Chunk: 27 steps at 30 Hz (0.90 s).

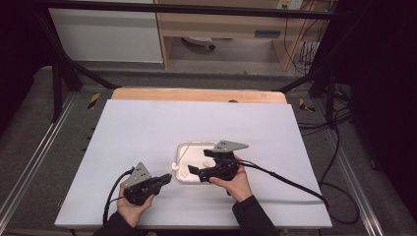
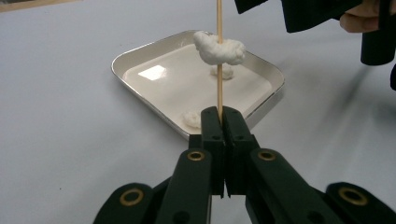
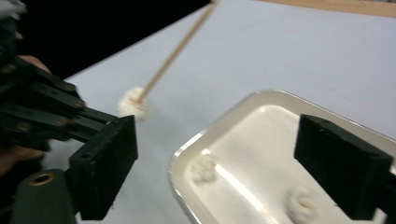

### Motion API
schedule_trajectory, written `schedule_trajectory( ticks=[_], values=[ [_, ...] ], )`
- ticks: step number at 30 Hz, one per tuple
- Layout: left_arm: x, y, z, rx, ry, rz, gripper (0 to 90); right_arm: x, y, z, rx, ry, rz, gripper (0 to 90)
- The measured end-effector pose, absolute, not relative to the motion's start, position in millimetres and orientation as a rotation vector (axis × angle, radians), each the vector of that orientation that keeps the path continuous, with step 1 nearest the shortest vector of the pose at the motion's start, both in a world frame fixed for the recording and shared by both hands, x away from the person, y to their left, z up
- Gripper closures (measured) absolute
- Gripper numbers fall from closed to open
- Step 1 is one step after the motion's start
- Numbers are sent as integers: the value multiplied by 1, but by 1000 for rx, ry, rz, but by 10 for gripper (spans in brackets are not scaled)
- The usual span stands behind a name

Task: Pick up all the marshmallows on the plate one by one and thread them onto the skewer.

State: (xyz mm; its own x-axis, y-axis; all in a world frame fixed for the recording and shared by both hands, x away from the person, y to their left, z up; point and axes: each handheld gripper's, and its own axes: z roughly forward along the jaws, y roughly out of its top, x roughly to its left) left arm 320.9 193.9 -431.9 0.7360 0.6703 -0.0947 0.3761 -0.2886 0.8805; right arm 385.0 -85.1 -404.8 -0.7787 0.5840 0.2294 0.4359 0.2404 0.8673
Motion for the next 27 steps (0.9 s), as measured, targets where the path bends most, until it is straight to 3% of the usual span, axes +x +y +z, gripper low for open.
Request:
schedule_trajectory(
  ticks=[3,10,21,27],
  values=[
    [321,196,-433,1917,809,352,887,391,-91,-407,981,2393,1469,84],
    [322,199,-435,1923,821,343,887,406,-100,-419,995,2438,1309,131],
    [322,199,-435,1925,821,333,887,422,-94,-443,1007,2463,1209,431],
    [322,199,-435,1926,821,333,887,423,-92,-450,1004,2486,1177,541]
  ],
)
